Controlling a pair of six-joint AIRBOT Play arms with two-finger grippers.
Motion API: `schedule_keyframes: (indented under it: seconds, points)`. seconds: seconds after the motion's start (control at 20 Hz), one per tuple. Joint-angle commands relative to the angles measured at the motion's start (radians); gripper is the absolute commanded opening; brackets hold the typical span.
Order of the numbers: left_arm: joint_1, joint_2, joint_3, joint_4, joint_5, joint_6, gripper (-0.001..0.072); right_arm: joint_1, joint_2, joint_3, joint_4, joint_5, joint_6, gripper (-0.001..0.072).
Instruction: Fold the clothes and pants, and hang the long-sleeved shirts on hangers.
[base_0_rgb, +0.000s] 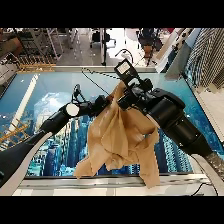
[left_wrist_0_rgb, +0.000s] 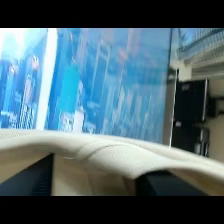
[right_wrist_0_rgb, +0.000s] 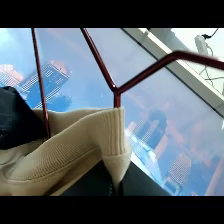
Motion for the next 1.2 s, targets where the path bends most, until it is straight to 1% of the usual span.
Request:
schedule_keyframes:
  seconds: [0.0, 0.1, 0.15, 0.2, 0.25, 0.3, 0.35, 0.4, 0.5, 0.6, 0.75, 0.8, 0.9, 1.05, 1.1, 1.15]
  points:
    - [0.031, -0.052, 0.0, 0.005, 0.058, -0.079, 0.0413, 0.044, 0.023, 0.001, 0.003, -0.013, 0.0, 0.0019]
    - [0.058, -0.064, 0.0, 0.004, 0.034, -0.079, 0.0401, 0.068, 0.045, 0.001, 0.003, -0.013, 0.0, 0.0019]
    - [0.075, -0.064, 0.0, 0.003, 0.031, -0.079, 0.0339, 0.076, 0.053, 0.001, 0.003, -0.006, 0.0, 0.0019]
    - [0.092, -0.061, 0.0, 0.0, 0.029, -0.079, 0.0245, 0.079, 0.063, 0.001, 0.007, 0.001, 0.0, 0.0019]
    - [0.11, -0.055, 0.0, 0.0, 0.023, -0.079, 0.0196, 0.078, 0.071, 0.001, 0.014, 0.012, 0.0, 0.0019]
    - [0.128, -0.047, 0.0, 0.001, 0.018, -0.078, 0.0085, 0.078, 0.077, 0.001, 0.012, 0.032, -0.001, 0.0019]
    - [0.146, -0.037, 0.0, 0.001, 0.01, -0.067, 0.0022, 0.077, 0.081, 0.001, 0.01, 0.061, -0.001, 0.0019]
    - [0.167, -0.023, 0.0, 0.002, 0.002, -0.031, 0.001, 0.077, 0.083, 0.001, 0.007, 0.096, -0.005, 0.0019]
    - [0.218, 0.018, 0.0, 0.001, -0.013, 0.073, 0.001, 0.074, 0.082, 0.0, 0.01, 0.179, -0.032, 0.0018]
    - [0.276, 0.061, 0.0, 0.0, -0.018, 0.149, 0.001, 0.071, 0.083, -0.002, 0.036, 0.211, -0.084, 0.0017]
    - [0.362, 0.098, 0.0, -0.023, -0.031, 0.2, 0.0009, 0.071, 0.082, -0.002, 0.102, 0.235, -0.165, 0.0017]
    - [0.389, 0.104, 0.001, -0.055, -0.045, 0.246, 0.0009, 0.071, 0.082, -0.002, 0.098, 0.255, -0.179, 0.0017]
    - [0.438, 0.112, 0.001, -0.122, -0.098, 0.365, 0.0009, 0.071, 0.082, -0.002, 0.047, 0.309, -0.182, 0.0017]
    - [0.496, 0.111, 0.0, -0.143, -0.206, 0.473, 0.0009, 0.048, 0.081, -0.002, 0.029, 0.33, -0.185, 0.0017]
    - [0.511, 0.113, 0.001, -0.145, -0.231, 0.5, 0.0009, 0.043, 0.079, -0.002, 0.029, 0.333, -0.217, 0.0017]
    - [0.522, 0.113, 0.001, -0.159, -0.239, 0.539, 0.0008, 0.04, 0.074, -0.002, 0.036, 0.339, -0.296, 0.0017]
